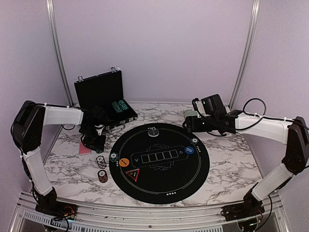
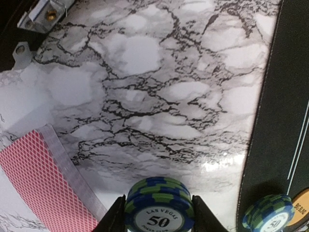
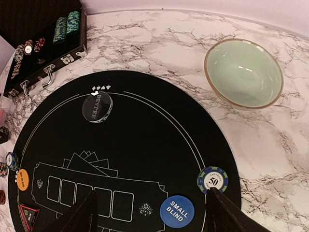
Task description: Distribute texas hold em gaming equipment
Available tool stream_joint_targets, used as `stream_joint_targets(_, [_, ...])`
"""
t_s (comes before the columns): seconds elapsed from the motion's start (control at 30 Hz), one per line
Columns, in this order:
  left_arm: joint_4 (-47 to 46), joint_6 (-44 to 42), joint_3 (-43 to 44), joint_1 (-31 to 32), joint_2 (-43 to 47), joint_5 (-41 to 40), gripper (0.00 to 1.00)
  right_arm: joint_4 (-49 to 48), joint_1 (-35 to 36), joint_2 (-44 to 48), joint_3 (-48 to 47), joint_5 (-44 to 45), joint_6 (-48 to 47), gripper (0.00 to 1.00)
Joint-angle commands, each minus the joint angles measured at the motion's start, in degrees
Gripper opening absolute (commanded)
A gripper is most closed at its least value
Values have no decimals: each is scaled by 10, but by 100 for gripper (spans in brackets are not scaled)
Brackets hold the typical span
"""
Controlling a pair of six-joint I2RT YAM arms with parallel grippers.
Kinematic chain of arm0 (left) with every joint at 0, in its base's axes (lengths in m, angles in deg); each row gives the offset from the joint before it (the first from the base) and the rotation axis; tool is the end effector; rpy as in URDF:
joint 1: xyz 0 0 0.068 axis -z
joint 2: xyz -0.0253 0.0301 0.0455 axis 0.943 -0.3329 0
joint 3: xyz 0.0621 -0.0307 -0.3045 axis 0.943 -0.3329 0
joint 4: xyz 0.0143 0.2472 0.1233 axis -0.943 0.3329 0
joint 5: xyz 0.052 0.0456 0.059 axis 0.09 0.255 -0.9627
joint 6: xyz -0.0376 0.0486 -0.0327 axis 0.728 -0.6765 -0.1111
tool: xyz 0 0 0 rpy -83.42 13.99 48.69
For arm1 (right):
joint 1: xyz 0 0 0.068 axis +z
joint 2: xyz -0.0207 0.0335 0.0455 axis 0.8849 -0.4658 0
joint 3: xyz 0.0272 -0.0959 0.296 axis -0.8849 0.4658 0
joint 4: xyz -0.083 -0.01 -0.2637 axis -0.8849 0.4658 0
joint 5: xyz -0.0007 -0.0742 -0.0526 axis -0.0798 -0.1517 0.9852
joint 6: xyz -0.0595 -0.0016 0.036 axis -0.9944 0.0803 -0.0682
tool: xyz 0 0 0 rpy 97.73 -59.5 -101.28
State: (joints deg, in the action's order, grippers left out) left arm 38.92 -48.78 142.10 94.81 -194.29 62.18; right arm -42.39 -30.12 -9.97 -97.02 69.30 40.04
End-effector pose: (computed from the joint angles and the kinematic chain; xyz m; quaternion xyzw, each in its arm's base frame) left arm 0.3472 -0.1525 0.1679 0.0952 0.9869 -0.0111 0.1300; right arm 0.3064 0.1892 0.2714 -0.0951 0.9036 0.1596 0.3859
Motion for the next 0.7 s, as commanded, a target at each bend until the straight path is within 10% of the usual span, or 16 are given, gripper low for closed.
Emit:
stream_joint_targets(0.0, [23,-2,39,-1,-12,-11,35,-9,6,15,-3,8,-5,74])
stream_joint_targets(0.67, [96,-6,240,48,-127,-16,35,-10,6,13,2,2,-14,74])
